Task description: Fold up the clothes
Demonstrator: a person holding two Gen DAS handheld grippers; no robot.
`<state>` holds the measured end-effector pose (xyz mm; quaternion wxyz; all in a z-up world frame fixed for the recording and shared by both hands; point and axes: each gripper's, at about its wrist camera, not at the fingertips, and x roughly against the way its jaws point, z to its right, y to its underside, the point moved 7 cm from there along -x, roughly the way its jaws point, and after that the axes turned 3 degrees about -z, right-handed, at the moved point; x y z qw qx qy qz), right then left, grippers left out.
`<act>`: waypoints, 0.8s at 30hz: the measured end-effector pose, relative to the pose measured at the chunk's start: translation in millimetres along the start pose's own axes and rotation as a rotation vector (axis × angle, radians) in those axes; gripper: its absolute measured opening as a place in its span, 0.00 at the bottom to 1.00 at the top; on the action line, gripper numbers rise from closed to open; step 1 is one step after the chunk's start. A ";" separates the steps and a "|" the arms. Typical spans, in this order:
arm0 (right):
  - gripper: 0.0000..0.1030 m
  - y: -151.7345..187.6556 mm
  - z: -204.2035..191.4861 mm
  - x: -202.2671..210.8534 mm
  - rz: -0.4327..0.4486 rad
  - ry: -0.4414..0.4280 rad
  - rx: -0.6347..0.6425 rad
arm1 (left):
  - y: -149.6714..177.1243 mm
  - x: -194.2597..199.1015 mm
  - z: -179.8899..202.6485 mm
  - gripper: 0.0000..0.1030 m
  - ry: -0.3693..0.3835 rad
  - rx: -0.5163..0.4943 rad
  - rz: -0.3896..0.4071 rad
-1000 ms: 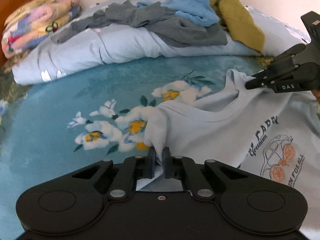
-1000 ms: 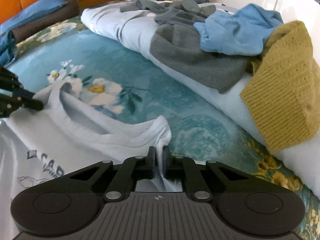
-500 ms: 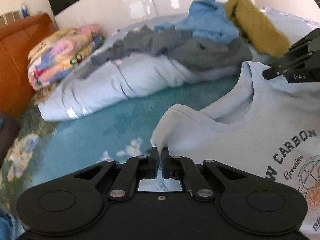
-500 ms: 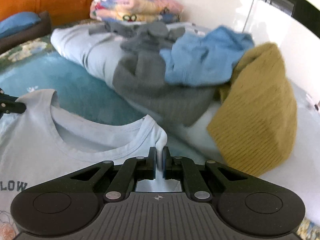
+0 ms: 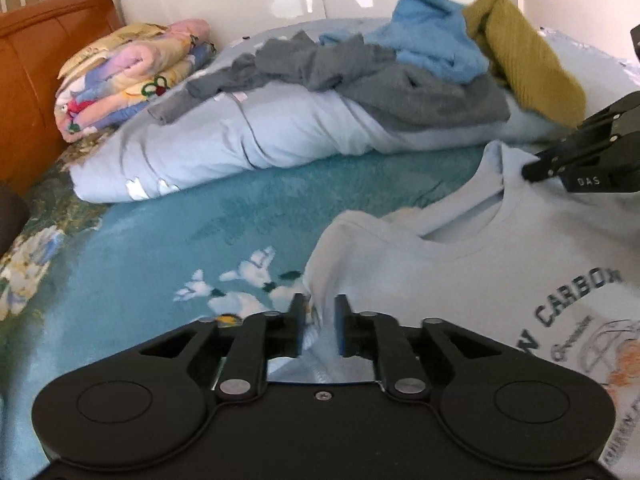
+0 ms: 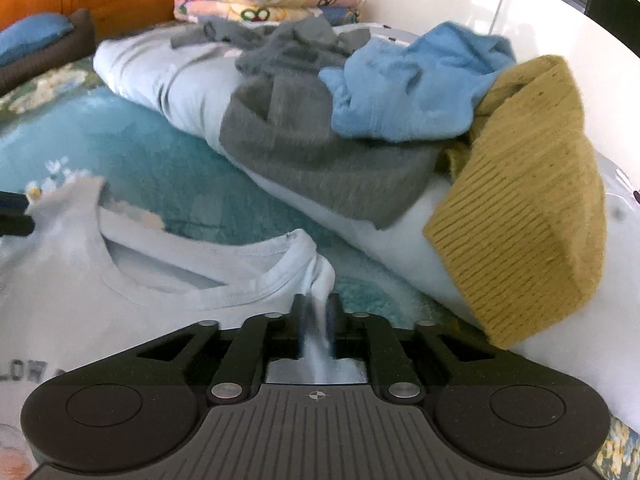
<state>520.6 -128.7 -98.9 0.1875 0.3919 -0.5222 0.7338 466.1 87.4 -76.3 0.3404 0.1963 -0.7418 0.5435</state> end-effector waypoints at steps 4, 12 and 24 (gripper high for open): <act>0.39 -3.9 -1.9 46.1 0.065 -0.037 0.021 | -4.7 49.5 -4.9 0.44 -0.013 0.050 0.063; 0.54 50.6 -0.9 160.6 0.134 -0.089 -0.071 | 34.1 164.0 18.8 0.64 -0.001 0.176 0.196; 0.56 194.1 19.7 231.9 -0.008 -0.092 -0.292 | 158.8 219.6 85.3 0.69 0.118 0.425 0.056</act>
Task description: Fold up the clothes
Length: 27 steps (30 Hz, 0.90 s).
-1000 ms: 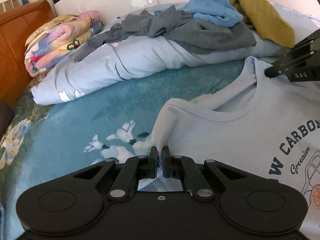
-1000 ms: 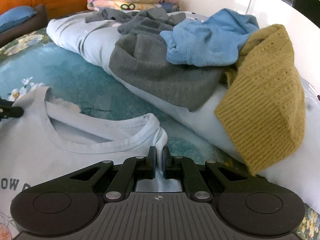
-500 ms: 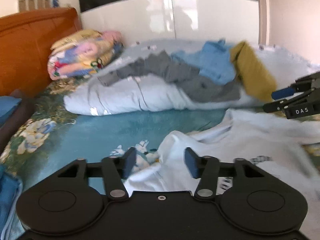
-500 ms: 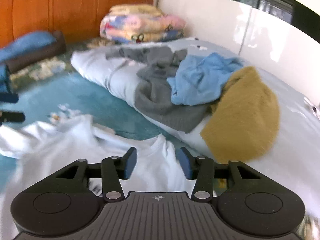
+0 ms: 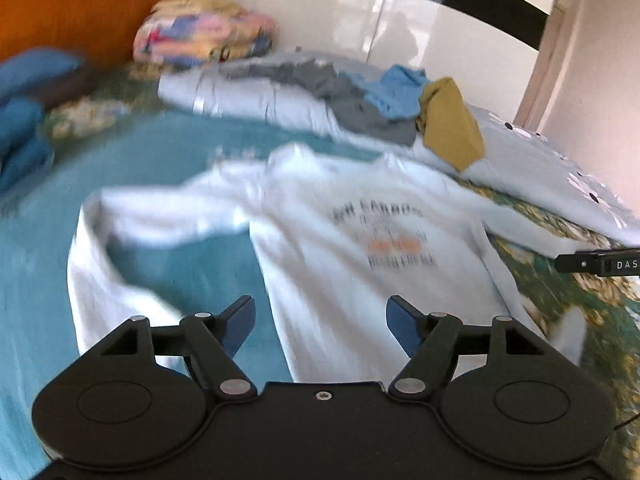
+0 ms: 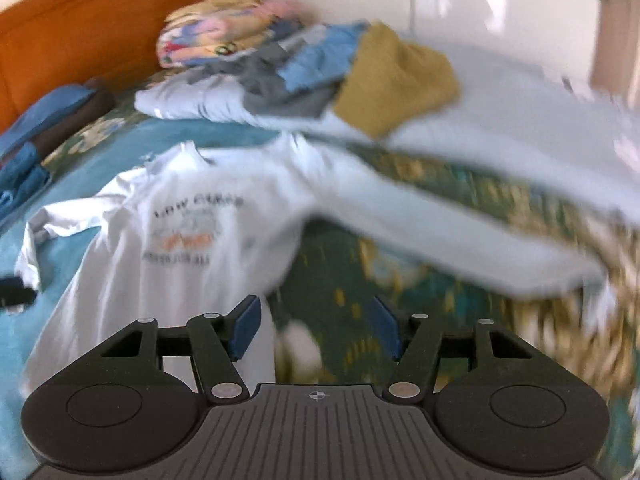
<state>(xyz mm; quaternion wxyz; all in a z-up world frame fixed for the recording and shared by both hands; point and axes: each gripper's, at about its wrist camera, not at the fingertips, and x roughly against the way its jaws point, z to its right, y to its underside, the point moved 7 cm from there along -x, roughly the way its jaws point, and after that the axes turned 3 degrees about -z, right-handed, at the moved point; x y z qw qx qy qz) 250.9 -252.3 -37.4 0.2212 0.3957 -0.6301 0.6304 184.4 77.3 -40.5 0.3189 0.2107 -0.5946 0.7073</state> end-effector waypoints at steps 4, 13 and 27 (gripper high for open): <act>0.56 26.9 4.9 6.5 -0.033 -0.049 -0.056 | 29.9 6.7 -2.6 0.69 0.010 0.040 -0.041; 0.49 60.6 -15.5 3.2 -0.078 -0.144 -0.024 | 58.5 7.4 4.1 0.75 0.059 0.053 -0.098; 0.22 71.0 -52.3 25.3 -0.080 -0.355 -0.008 | 67.0 11.3 27.0 0.65 0.198 0.051 -0.111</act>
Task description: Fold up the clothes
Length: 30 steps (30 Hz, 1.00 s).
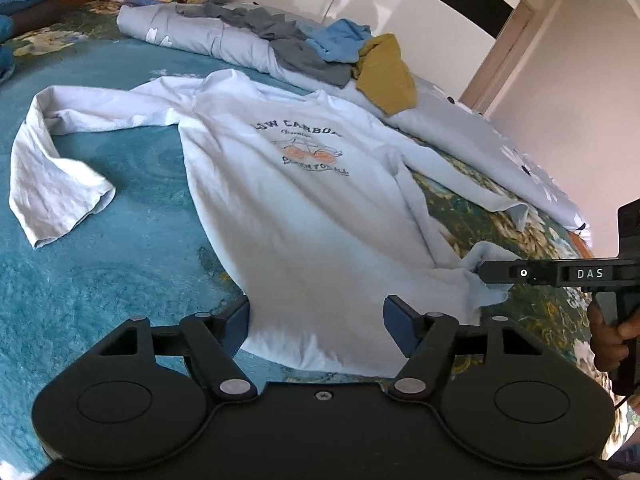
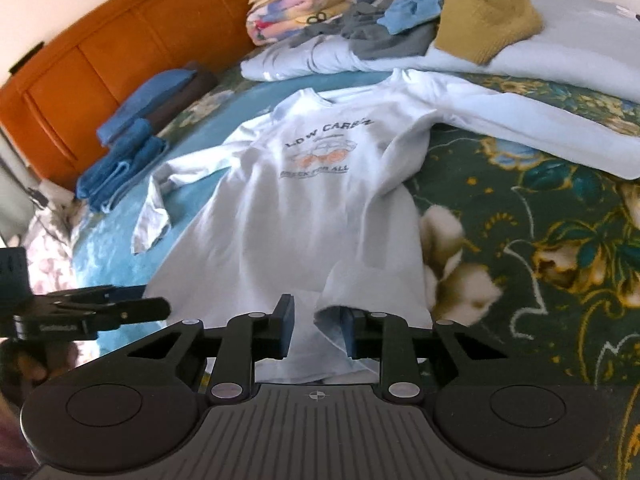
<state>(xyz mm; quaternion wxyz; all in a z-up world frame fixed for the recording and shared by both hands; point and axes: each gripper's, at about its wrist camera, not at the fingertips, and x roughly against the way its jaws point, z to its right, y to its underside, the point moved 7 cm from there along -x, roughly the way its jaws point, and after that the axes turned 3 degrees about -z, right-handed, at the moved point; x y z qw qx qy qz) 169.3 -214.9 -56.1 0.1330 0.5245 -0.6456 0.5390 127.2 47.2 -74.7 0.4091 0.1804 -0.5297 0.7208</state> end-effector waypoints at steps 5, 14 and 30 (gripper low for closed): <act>0.23 -9.2 19.0 -5.5 0.033 0.027 -0.095 | 7.7 -0.1 -13.8 0.65 -0.002 0.047 -0.022; 0.06 -19.8 41.5 -9.9 0.114 0.039 -0.294 | 6.1 2.7 -13.6 0.06 -0.003 0.076 0.002; 0.03 24.7 44.1 66.8 0.270 0.337 -0.411 | 1.4 61.0 -28.4 0.00 -0.056 0.128 0.135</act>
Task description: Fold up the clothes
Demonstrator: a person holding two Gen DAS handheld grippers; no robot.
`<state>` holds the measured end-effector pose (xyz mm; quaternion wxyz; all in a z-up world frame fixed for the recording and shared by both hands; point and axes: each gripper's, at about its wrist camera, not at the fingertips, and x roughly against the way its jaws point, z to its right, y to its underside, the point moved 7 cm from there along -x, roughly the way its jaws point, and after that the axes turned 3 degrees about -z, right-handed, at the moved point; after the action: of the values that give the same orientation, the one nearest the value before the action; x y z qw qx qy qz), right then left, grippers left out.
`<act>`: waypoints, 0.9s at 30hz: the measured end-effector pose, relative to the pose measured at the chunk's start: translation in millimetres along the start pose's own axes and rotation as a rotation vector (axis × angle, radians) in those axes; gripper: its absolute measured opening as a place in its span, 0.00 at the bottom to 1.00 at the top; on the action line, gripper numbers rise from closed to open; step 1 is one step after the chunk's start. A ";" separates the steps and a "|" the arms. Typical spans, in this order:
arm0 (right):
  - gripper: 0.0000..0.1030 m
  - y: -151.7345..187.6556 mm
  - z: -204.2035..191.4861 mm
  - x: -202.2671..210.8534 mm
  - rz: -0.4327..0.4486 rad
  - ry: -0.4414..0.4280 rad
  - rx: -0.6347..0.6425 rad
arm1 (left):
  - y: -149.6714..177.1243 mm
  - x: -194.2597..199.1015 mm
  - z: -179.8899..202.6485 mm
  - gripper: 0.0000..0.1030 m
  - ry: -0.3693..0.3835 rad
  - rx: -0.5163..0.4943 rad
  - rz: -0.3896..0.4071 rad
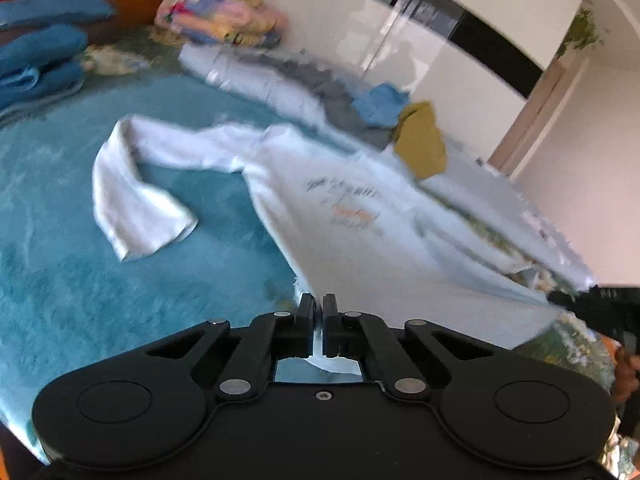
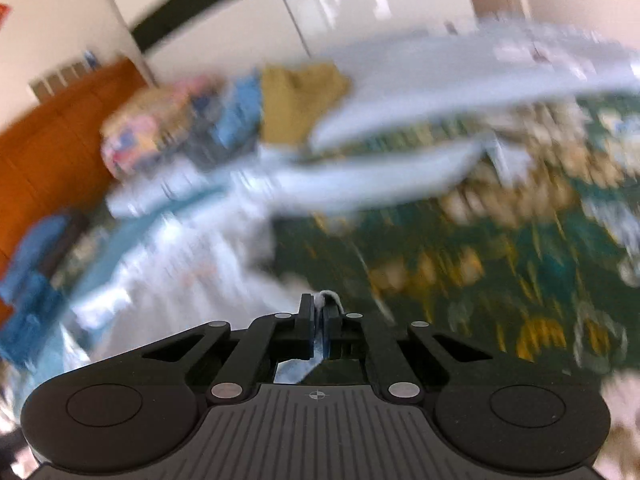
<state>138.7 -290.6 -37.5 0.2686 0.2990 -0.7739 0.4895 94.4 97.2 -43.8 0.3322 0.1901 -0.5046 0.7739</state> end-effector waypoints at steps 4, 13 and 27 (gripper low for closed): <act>0.03 30.4 30.2 -28.3 -0.112 0.062 -0.088 | 16.8 -12.9 -12.8 0.01 -0.027 0.027 -0.065; 0.06 28.8 21.8 -11.1 -0.146 0.038 -0.030 | 17.3 -7.0 -20.6 0.02 -0.007 0.050 -0.048; 0.24 24.6 12.8 8.5 -0.113 0.079 0.115 | 28.5 -25.8 -12.5 0.26 0.119 0.018 -0.118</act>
<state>113.6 -295.6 -51.0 0.3085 0.3379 -0.7151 0.5285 93.1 92.6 -84.0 0.4049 0.1761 -0.4648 0.7675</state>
